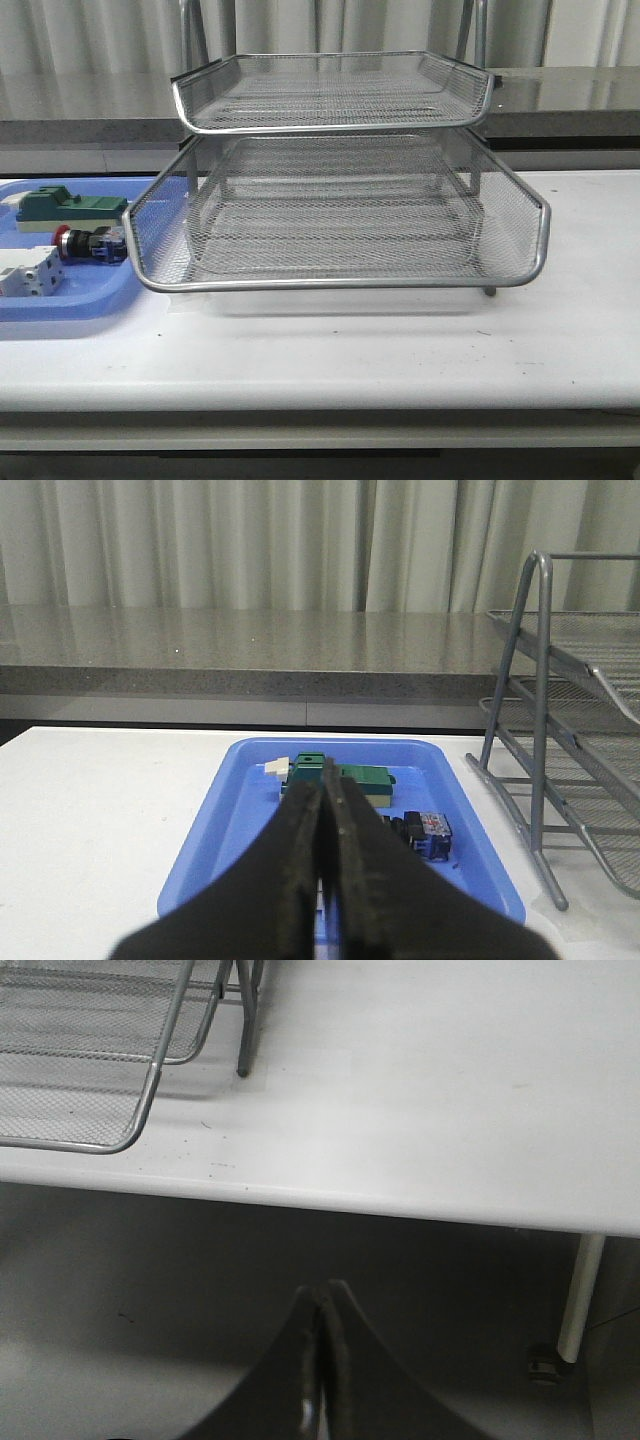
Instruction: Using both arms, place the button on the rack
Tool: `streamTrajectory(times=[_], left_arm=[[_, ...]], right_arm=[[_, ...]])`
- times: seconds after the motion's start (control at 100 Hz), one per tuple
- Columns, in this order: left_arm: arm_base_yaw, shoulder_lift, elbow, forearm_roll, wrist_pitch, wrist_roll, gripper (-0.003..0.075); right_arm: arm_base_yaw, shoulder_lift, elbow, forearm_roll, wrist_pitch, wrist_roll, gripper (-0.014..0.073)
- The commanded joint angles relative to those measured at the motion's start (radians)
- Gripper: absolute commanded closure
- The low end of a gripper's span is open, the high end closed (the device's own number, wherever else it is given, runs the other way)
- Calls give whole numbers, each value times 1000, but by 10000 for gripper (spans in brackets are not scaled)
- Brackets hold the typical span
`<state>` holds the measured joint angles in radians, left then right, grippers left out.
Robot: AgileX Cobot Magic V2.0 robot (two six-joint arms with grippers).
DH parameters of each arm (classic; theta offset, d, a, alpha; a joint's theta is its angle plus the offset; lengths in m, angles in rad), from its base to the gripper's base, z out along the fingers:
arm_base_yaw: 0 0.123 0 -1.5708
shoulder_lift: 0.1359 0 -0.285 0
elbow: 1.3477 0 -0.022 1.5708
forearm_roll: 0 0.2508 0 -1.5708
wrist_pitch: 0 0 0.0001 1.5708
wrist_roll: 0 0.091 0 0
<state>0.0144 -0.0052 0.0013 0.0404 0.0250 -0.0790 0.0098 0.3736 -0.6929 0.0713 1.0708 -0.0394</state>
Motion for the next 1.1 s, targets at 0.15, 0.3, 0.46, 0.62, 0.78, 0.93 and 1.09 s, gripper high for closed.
streamTrajectory(times=[0.15, 0.3, 0.46, 0.62, 0.78, 0.93, 1.09], left_arm=[[-7, -29, -5, -10, -116, -7, 740], [-7, 26, -138, -30, -38, -7, 740], [-7, 176, -326, -32, 72, -7, 740], [-7, 412, -551, -34, 270, -5, 740], [-7, 673, -768, -34, 419, 4, 740], [-7, 901, -954, -40, 537, 59, 740], [-7, 1133, -1133, -40, 641, 140, 740]], right_arm=[[-6, 8, -32, -1, -60, -4, 663], [-6, 8, -32, -1, -60, -4, 663], [-6, 8, -32, -1, -60, -4, 663], [-6, 8, -32, -1, -60, -4, 663], [-6, 8, -32, -1, -59, -4, 663], [-6, 8, -32, -1, -59, -4, 663], [-6, 8, -32, -1, -58, -4, 663]])
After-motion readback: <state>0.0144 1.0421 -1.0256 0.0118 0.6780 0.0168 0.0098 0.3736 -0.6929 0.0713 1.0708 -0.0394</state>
